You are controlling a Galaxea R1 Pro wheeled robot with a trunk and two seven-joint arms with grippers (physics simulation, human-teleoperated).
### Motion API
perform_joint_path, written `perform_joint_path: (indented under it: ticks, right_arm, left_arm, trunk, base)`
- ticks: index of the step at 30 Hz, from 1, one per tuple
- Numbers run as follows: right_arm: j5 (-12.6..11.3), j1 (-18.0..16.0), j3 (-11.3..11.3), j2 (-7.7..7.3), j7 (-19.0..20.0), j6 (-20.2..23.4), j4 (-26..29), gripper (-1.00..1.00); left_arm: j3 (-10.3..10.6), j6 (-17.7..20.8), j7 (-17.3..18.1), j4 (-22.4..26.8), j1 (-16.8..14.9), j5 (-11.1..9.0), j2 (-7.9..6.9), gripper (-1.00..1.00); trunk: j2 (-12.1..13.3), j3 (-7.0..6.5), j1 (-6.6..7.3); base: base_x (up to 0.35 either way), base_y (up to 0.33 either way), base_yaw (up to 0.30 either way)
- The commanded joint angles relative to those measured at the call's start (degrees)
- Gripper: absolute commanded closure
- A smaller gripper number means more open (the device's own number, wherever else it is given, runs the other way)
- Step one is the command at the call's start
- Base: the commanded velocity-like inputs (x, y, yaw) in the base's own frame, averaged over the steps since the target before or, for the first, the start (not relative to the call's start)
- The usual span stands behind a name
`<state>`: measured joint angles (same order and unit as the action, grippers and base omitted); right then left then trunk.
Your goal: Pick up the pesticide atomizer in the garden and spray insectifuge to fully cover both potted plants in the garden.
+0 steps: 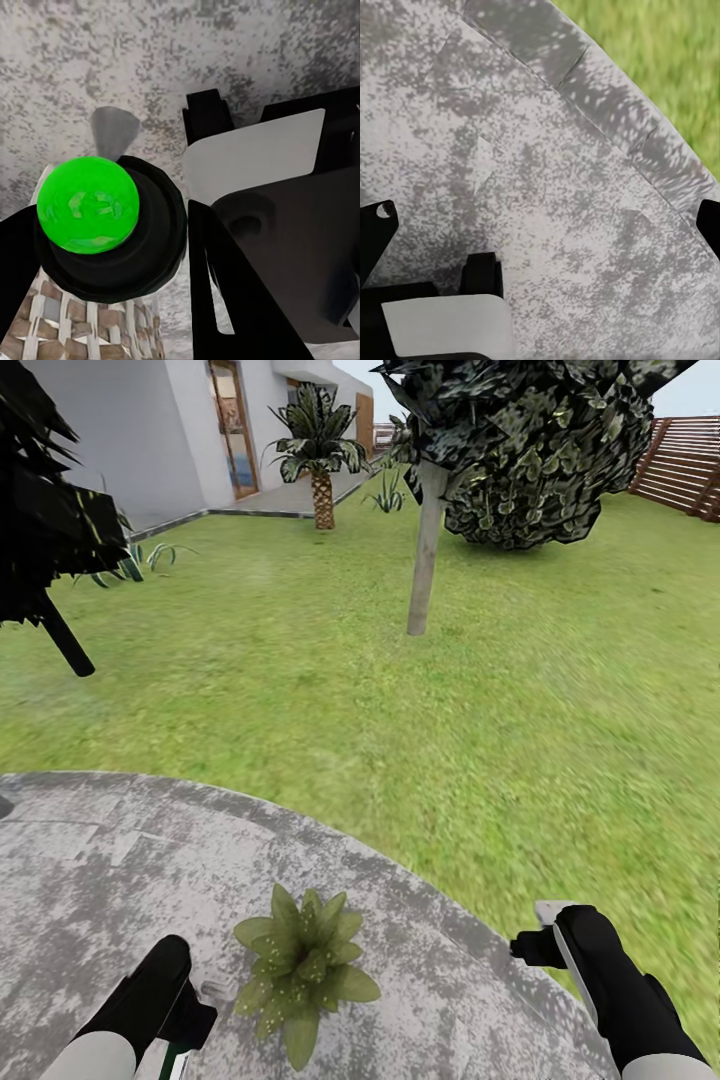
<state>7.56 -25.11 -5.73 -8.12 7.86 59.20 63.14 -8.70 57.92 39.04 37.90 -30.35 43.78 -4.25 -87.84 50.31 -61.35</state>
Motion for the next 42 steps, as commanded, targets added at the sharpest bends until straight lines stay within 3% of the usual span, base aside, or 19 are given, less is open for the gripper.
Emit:
perform_joint_path:
  ticks: [1, 27, 30, 42]
  right_arm:
    - [0.61, -0.03, -0.06, 0.02, 0.58, 0.22, 0.05, -1.00]
    - [0.61, -0.03, -0.12, -0.01, 0.58, 0.22, 0.05, -1.00]
    - [0.61, -0.03, -0.14, -0.02, 0.58, 0.22, 0.05, -1.00]
    - [0.61, -0.03, -0.15, 0.02, 0.58, 0.22, 0.05, -1.00]
  left_arm:
    - [-0.18, 0.10, 0.60, 0.06, 0.00, 0.63, 0.03, 1.00]
    - [-0.18, 0.15, 0.53, -0.62, 0.49, 0.69, -0.19, 1.00]
    - [-0.12, 0.12, 0.44, -0.56, 0.47, 0.69, -0.15, 1.00]
    - [-0.01, 0.11, 0.37, -0.54, 0.54, 0.69, -0.18, 1.00]
  trunk:
    - [-0.02, 0.04, 0.00]
    - [-0.02, 0.04, 0.00]
    - [-1.23, 0.58, -0.66]
    - [-1.23, 0.58, -0.66]
  base:
    - [0.000, 0.000, -0.035]
    - [0.000, 0.000, -0.002]
    - [0.000, 0.000, 0.000]
    - [0.000, 0.000, 0.000]
